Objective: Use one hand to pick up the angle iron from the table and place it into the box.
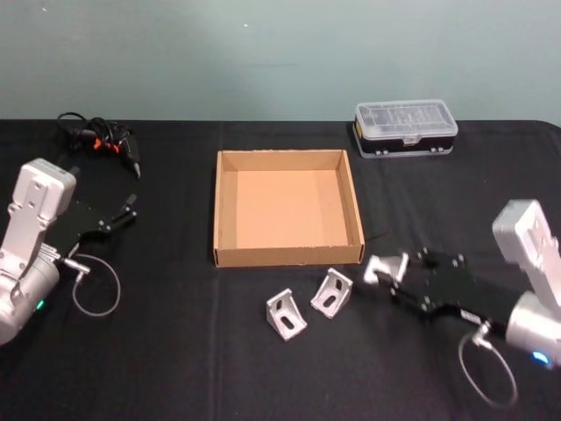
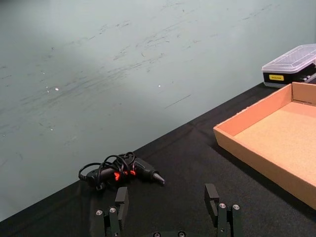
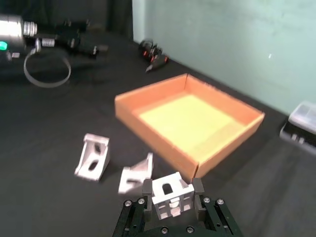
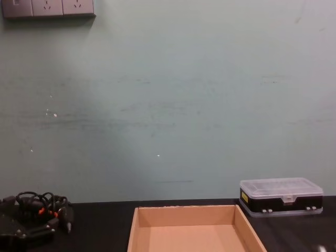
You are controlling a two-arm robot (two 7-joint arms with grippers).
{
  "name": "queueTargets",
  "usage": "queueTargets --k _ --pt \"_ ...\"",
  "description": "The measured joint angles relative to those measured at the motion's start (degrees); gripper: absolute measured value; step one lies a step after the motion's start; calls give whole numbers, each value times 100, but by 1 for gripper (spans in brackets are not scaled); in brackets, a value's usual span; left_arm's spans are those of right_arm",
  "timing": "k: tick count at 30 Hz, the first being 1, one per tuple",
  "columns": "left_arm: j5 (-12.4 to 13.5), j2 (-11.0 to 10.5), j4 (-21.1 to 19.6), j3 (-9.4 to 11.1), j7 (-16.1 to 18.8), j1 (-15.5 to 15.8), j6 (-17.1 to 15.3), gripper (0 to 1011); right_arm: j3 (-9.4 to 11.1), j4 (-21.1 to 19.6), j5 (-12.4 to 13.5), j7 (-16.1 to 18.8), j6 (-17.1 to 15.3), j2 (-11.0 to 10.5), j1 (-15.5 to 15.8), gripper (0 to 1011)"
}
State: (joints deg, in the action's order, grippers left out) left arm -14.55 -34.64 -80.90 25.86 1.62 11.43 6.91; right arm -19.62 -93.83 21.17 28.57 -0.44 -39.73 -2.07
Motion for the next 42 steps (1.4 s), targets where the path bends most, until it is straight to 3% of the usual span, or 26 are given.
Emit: queueTargets --k 4,10,18,24,34,42 --pt "0 0 0 0 0 0 0 1011 -26 7 -56 -7 -209 187 -317 476" --pt "0 0 0 0 0 0 0 1011 -273 419 -202 54 -521 574 -999 474" --pt "0 0 1 0 0 0 0 1011 -586 1458 -267 191 -768 1180 -1926 476" --pt "0 0 0 0 0 0 0 1011 -895 2422 -474 259 -785 1663 -2671 476" --pt "0 0 0 0 0 0 0 1011 -1155 3389 -760 246 -1007 2142 -3309 476" --pt "0 0 0 0 0 0 0 1011 -1199 3728 -864 247 -1158 2313 -3495 476"
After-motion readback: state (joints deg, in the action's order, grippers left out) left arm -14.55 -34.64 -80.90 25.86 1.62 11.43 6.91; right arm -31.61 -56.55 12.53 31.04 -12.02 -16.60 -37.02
